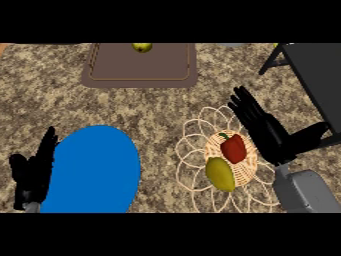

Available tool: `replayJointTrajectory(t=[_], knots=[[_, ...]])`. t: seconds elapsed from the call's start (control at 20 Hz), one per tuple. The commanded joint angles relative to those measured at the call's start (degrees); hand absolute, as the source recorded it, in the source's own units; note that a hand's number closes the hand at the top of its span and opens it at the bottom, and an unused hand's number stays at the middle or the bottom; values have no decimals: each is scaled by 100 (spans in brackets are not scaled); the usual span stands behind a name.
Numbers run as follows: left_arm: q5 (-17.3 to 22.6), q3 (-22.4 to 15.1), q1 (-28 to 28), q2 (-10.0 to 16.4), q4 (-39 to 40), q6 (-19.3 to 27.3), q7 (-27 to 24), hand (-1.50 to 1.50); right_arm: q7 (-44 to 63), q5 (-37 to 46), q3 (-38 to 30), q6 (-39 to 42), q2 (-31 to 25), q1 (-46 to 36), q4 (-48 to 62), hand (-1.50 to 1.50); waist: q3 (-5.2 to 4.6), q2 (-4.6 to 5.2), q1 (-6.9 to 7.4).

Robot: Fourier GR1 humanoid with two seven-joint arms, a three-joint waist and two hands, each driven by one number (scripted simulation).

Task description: Pick the bell pepper from the placemat and place it in the tiered shelf

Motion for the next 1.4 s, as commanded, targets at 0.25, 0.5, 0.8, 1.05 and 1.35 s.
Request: replayJointTrajectory(t=[0.25,0.5,0.8,1.05,1.35], knots=[[-37,327,-304,716,-118,-601,-68,0,-437,2641,541,-2250,163,-1110,-86,150,52,-231,77],[178,267,-111,632,-198,-782,80,0,-134,4257,323,-4627,-134,-331,534,-150,40,-252,-97],[251,420,-215,687,-207,-926,225,0,1562,6270,1882,-5857,1087,118,321,-150,52,-245,-98],[303,530,-118,806,-113,-1017,220,0,3148,7900,1699,-5357,654,62,866,-150,14,-286,-243],[268,493,-15,809,-310,-1011,236,0,5095,8897,1825,-3236,631,-366,660,-150,22,-309,-180]])
